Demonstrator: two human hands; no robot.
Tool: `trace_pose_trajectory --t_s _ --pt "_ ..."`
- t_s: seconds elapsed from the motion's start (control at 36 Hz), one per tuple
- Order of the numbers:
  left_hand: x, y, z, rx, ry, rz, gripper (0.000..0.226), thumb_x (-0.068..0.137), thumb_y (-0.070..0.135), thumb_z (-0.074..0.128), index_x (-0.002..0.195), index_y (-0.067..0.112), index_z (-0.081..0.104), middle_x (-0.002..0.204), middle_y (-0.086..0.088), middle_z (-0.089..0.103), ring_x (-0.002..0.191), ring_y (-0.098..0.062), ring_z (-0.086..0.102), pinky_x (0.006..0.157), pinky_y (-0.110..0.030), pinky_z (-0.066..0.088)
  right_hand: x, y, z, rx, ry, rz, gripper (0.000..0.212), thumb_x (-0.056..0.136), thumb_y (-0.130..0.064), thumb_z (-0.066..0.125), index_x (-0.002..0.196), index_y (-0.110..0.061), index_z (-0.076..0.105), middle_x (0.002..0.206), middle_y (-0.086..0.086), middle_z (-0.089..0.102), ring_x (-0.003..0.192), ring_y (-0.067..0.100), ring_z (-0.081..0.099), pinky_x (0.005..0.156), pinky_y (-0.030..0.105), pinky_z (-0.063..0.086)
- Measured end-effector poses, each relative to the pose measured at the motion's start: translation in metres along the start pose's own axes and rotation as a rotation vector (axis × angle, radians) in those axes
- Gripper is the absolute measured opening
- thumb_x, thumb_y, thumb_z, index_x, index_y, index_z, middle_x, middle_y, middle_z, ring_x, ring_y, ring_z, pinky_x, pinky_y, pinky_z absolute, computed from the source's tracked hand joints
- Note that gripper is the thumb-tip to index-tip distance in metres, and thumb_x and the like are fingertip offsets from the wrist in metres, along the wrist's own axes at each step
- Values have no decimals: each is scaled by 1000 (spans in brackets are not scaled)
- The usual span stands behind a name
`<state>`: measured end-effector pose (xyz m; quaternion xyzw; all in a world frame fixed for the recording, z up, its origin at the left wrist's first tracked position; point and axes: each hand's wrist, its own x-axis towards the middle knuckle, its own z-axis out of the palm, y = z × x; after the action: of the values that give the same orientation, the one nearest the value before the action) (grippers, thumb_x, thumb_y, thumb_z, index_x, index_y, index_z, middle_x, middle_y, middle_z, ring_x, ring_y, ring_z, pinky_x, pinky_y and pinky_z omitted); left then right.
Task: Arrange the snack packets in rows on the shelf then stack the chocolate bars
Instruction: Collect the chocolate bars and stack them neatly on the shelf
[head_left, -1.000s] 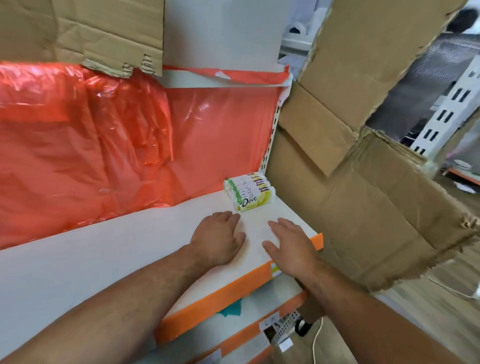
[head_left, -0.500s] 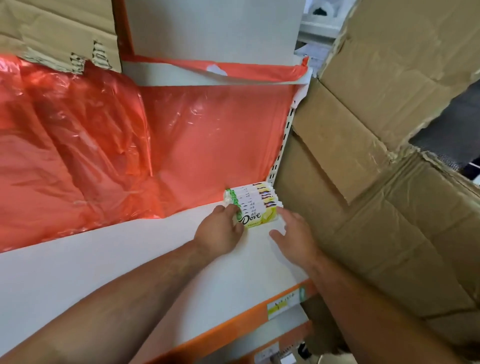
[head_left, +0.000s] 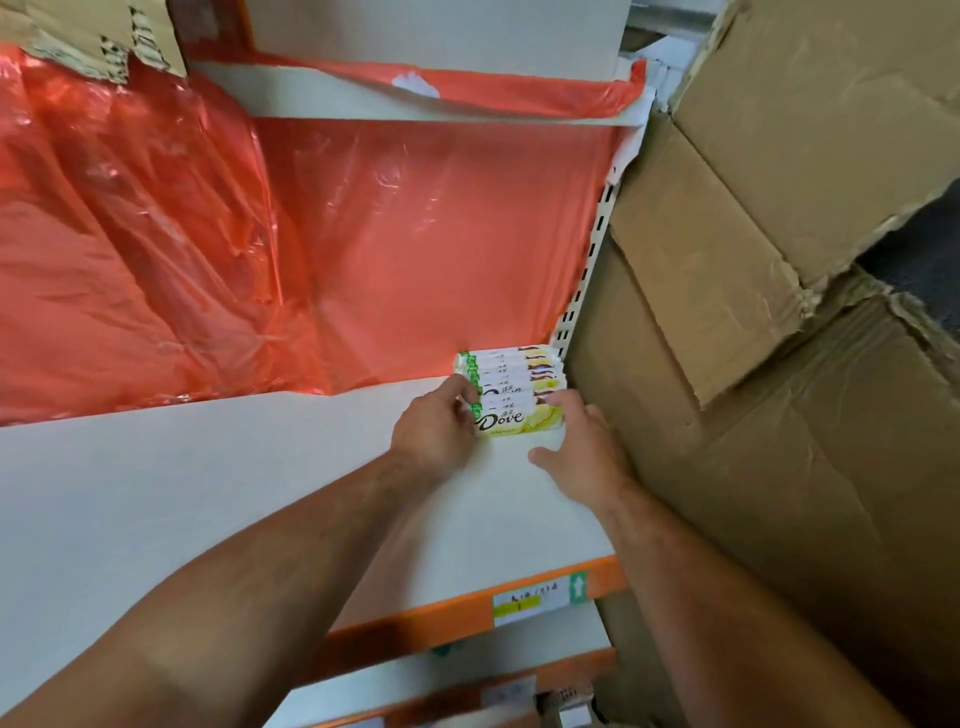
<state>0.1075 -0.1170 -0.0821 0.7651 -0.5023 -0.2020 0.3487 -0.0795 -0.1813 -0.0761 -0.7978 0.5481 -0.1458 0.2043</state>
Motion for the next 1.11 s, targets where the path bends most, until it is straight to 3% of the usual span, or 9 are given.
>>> trace_pose_trajectory --t_s 0.14,0.33,0.47,0.58,0.69,0.81,0.94,1.06,1.11 --pt "0 1 2 37 35 27 17 89 18 50 89 35 49 89 4 59 78 -23 59 75 -39 53 2 6 1 47 21 -9 54 78 -29 80 118 -37 44 115 0 51 104 23 53 82 33 47" --pt "-1 -3 6 65 39 44 29 92 19 52 113 38 58 101 2 55 87 -18 57 82 -31 47 5 10 1 66 21 -12 56 77 -32 79 121 -38 46 109 -2 49 104 22 52 86 35 48" --pt "1 6 5 22 -11 -61 16 83 31 47 92 43 54 98 7 58 87 -17 59 81 -33 47 9 13 1 42 1 -11 48 77 -37 78 117 -35 52 108 -2 49 105 23 52 86 35 48" --pt "4 10 3 32 -83 -123 14 71 47 46 78 41 56 80 8 63 78 -19 61 74 -33 46 13 18 3 -2 -1 -32 32 82 -35 73 109 -32 57 112 2 54 107 27 54 87 35 49" --pt "4 13 4 140 -115 -122 20 71 54 41 71 43 58 86 7 61 87 -21 59 86 -39 48 17 22 4 22 4 -38 15 90 -26 63 103 -33 60 109 2 53 102 27 55 80 31 47" --pt "3 14 2 113 -98 -126 17 73 50 46 69 41 59 72 14 60 83 -19 59 80 -33 47 20 25 5 60 5 -49 13 92 -25 60 103 -31 63 101 0 50 94 28 56 78 32 47" --pt "-5 13 -5 -37 -42 -126 21 94 17 58 74 15 64 62 -2 61 49 -11 53 48 -16 40 24 30 6 171 -7 -27 10 90 -27 61 90 -36 61 96 1 59 84 27 61 70 31 48" --pt "-17 7 -11 -142 -22 -180 20 95 14 59 76 12 66 60 -5 62 49 -17 53 48 -20 41 23 29 1 263 -19 -30 15 89 -22 66 90 -37 66 99 2 57 81 24 63 70 29 50" --pt "-21 4 -16 -208 -20 -222 18 93 11 61 77 12 68 65 -6 64 56 -20 54 55 -25 43 21 28 -1 300 -18 -25 19 87 -19 68 85 -38 67 101 2 55 80 24 64 71 31 53"
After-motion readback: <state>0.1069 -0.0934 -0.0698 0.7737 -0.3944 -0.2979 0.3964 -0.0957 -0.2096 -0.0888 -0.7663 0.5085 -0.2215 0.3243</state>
